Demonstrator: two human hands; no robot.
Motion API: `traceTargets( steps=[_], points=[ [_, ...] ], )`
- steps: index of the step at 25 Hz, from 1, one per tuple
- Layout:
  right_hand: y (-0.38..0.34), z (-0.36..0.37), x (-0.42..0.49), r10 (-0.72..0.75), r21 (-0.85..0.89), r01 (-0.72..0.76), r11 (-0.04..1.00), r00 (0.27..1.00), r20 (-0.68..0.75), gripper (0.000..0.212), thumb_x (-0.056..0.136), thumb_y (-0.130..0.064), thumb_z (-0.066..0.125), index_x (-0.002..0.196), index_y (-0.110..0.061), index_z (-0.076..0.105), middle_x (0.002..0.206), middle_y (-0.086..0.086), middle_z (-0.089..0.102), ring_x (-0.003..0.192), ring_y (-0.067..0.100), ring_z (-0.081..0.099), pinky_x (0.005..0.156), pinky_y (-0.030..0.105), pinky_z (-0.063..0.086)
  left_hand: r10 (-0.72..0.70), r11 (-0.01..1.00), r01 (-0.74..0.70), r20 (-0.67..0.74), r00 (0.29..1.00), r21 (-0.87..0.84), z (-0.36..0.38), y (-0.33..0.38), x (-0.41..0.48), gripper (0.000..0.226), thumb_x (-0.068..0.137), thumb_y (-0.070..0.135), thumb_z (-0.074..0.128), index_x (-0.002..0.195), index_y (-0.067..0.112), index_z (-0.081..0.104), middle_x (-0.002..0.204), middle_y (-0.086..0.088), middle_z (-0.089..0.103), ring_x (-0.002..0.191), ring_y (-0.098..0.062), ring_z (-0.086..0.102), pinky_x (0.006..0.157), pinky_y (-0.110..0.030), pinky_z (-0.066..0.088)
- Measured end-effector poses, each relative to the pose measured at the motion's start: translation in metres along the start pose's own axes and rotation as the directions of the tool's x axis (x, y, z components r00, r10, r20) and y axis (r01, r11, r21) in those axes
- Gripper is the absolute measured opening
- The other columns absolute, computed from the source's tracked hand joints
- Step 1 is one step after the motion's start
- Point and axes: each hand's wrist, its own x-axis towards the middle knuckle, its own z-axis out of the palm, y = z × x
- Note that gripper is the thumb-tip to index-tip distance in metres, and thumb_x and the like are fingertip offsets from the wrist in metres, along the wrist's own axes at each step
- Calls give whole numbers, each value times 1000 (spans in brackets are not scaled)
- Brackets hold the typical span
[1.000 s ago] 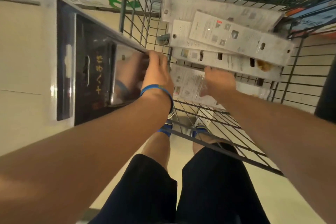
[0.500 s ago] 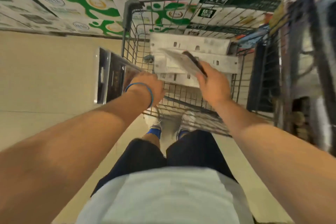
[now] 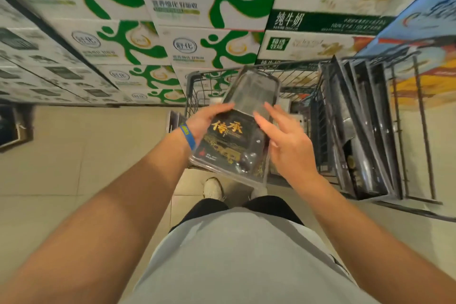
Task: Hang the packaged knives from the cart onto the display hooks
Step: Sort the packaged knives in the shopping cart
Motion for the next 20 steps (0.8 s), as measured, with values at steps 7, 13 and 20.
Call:
traceTargets(
  steps=[7, 13, 20],
  points=[
    [30, -48, -14, 494, 645, -730, -225, 486, 721, 66, 101, -68, 31, 138, -21, 59, 132, 11, 68, 113, 23, 71, 88, 43, 60, 163, 965, -148, 58, 985, -215, 36, -22, -33, 21, 92, 0, 54, 110, 3, 64, 84, -10, 76, 72, -21, 74, 64, -36, 62],
    [28, -68, -22, 727, 647, -714, 268, 590, 351, 59, 94, -62, 58, 140, -25, 56, 134, 0, 66, 122, 17, 61, 109, 46, 47, 427, 895, -435, -95, 899, -98, 82, 1, -39, 43, 82, -20, 58, 120, -1, 57, 96, -14, 72, 85, -27, 70, 86, -41, 57],
    [-7, -148, 92, 557, 764, -330, 554, 829, -46, 70, 84, -79, 49, 135, -31, 55, 127, -18, 64, 114, 0, 59, 89, 15, 46, 621, 748, -595, 5, 783, 295, 156, 39, -57, 42, 72, -27, 62, 84, 12, 70, 70, 3, 74, 66, -10, 69, 60, -23, 55]
  ],
)
